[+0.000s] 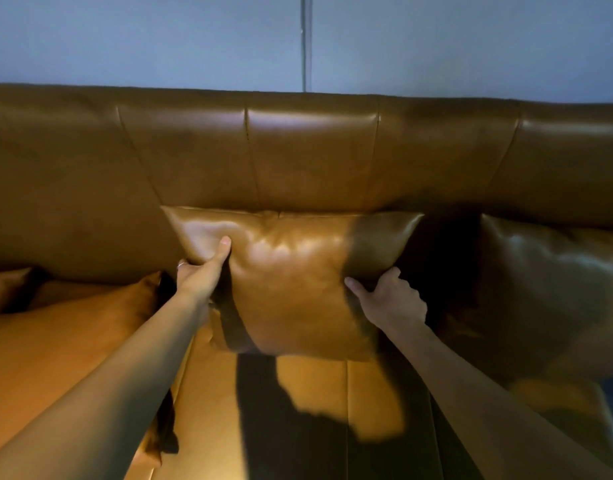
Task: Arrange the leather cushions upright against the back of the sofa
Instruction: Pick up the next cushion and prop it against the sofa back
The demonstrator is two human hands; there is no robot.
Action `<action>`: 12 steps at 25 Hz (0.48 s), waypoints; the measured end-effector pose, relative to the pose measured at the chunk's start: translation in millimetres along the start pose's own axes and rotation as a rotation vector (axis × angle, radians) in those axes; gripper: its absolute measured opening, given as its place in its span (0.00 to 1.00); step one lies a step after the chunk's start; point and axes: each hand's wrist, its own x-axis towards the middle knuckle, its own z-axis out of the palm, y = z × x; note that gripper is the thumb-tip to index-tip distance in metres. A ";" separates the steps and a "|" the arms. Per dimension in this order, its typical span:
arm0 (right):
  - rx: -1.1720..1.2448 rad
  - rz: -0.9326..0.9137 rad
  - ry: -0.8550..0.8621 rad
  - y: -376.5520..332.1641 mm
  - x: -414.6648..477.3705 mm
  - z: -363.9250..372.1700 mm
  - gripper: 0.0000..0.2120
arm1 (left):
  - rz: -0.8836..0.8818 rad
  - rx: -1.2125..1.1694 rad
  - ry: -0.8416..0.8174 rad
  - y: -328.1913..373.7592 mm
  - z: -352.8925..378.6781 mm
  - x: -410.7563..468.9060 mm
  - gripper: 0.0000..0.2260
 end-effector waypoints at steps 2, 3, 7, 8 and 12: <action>-0.215 -0.091 0.107 -8.5 -14.0 -4.1 0.27 | 0.013 0.091 -0.018 6.7 -8.8 -2.4 0.46; -0.260 -0.163 0.149 -17.6 -23.9 -4.2 0.22 | 0.040 0.145 -0.033 9.4 -18.6 -2.3 0.45; -0.197 -0.414 0.154 -72.0 -67.0 13.7 0.12 | 0.200 0.425 -0.069 16.2 -61.3 -4.8 0.28; -0.161 -0.461 0.148 -90.3 -78.5 23.5 0.10 | 0.220 0.474 -0.096 16.6 -76.9 -2.1 0.26; -0.106 -0.542 0.073 -172.5 -125.6 87.2 0.13 | 0.249 0.600 -0.087 15.9 -177.2 25.7 0.22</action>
